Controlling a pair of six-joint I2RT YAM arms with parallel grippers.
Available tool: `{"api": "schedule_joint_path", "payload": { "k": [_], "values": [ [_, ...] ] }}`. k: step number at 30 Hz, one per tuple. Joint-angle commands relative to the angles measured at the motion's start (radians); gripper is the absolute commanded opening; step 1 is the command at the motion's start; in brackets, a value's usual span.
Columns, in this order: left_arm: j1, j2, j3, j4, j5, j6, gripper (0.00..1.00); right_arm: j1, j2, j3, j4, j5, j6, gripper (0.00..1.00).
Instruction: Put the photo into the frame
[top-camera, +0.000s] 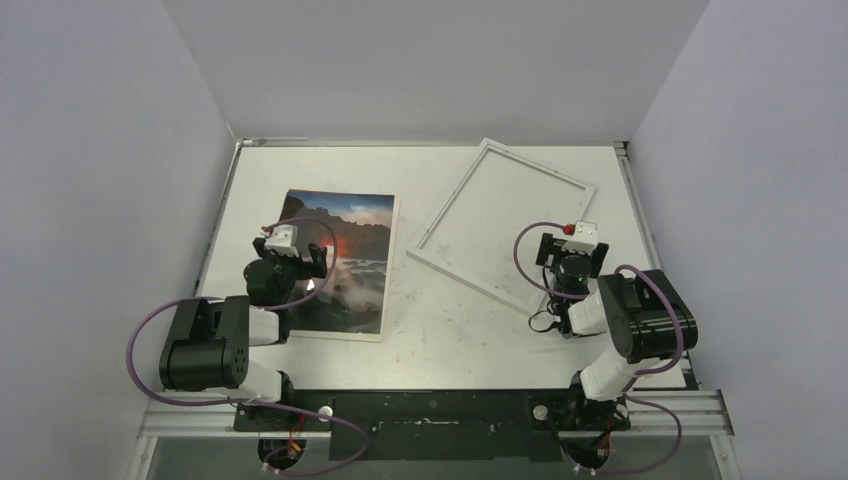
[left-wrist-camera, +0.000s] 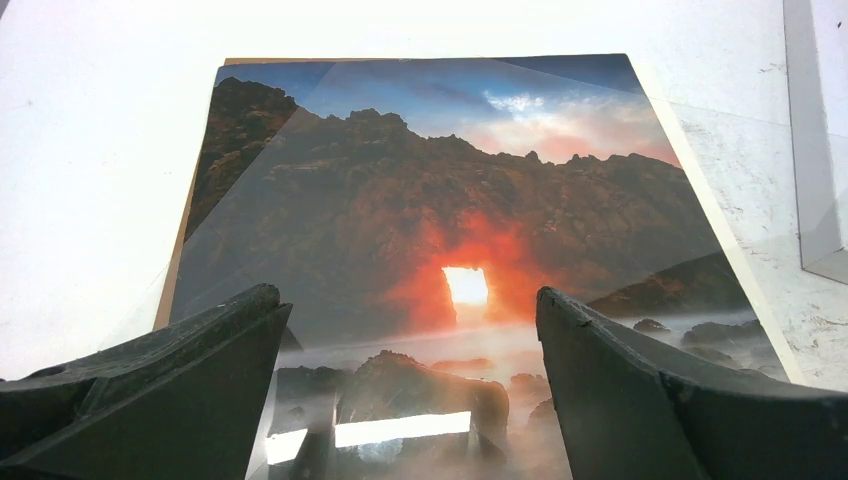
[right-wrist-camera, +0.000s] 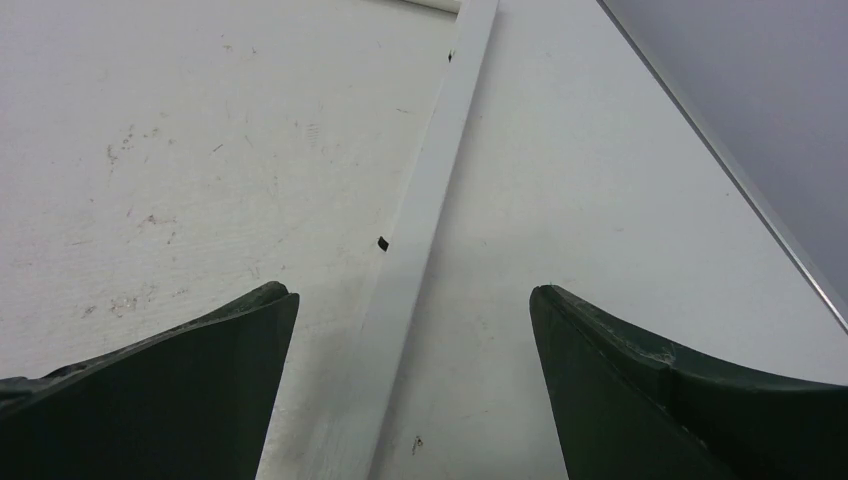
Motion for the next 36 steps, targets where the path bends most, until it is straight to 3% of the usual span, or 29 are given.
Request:
{"api": "schedule_joint_path", "payload": {
  "k": [1,6,11,12,14,15,18,19,22,27,31,36],
  "values": [
    [-0.002,-0.002,0.024,0.051,-0.004,-0.002,0.96,-0.003,-0.013,0.002,0.049,-0.009,0.014,0.9],
    [-0.003,-0.002,0.025,0.051,-0.004,-0.002,0.96,-0.004,-0.013,0.002,0.047,-0.007,0.016,0.9],
    [0.004,-0.006,0.028,0.05,-0.005,-0.017,0.96,-0.002,-0.064,0.017,-0.018,0.09,0.051,0.9],
    [0.007,-0.017,0.033,0.027,-0.034,-0.029,0.96,0.017,-0.108,0.048,-0.134,0.145,0.052,0.9],
    [0.013,-0.058,0.062,-0.058,-0.046,-0.044,0.96,0.011,-0.203,0.208,-0.554,0.266,0.192,0.9],
    [0.021,-0.084,0.115,-0.185,-0.031,-0.047,0.96,-0.022,-0.223,0.307,-0.759,0.235,0.31,0.9],
    [0.026,-0.106,0.373,-0.628,-0.055,-0.028,0.96,-0.072,-0.186,0.534,-1.139,0.227,0.649,0.9],
    [0.028,-0.091,0.454,-0.751,-0.057,-0.013,0.96,-0.104,-0.175,0.6,-1.235,0.124,0.685,0.9],
    [0.035,-0.035,0.679,-1.057,-0.047,0.025,0.96,-0.081,-0.203,0.615,-1.247,-0.081,0.659,0.9],
    [0.048,0.033,0.927,-1.387,-0.013,0.052,0.96,0.29,-0.248,0.604,-1.277,0.0,0.641,0.9],
    [0.059,0.053,1.021,-1.537,0.061,0.062,0.96,0.53,-0.239,0.585,-1.268,0.022,0.693,0.9],
    [0.059,0.06,1.07,-1.644,0.105,0.072,0.96,0.647,-0.152,0.565,-1.151,-0.107,0.767,0.9]
  ]
}}
